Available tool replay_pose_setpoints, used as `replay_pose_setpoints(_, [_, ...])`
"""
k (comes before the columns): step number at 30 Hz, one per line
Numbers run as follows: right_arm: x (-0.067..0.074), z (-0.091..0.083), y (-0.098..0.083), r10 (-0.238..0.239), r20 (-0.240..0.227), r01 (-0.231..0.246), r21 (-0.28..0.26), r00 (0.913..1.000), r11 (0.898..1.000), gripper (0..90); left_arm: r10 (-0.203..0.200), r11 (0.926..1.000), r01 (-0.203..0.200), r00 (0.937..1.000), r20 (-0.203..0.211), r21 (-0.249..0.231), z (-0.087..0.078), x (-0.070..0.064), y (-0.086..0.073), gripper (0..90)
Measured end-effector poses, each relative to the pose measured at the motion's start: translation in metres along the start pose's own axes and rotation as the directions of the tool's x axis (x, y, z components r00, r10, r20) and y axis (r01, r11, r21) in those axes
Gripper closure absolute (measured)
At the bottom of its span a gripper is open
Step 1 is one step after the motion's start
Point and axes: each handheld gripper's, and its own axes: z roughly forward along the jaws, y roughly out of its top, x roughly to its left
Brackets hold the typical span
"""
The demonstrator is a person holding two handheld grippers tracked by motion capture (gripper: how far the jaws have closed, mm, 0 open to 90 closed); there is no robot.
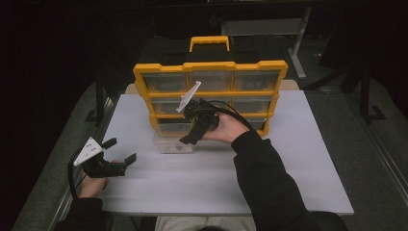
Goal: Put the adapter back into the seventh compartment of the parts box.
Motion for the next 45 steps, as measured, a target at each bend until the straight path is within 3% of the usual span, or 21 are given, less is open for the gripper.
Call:
replay_pose_setpoints(28, [0.002,-0.037,-0.047,0.070,0.058,-0.067,-0.061,0.9958,0.996,0.0,-0.004,1.0000,0.004,1.0000,-0.008,0.002,0.000,0.000,-0.001,0.0])
replay_pose_setpoints(45, [0.001,-0.048,-0.074,0.114,0.084,-0.107,-0.079,0.9900,0.991,0.0,-0.006,1.0000,0.006,0.9999,-0.009,0.006,0.000,0.000,-0.001,0.0])
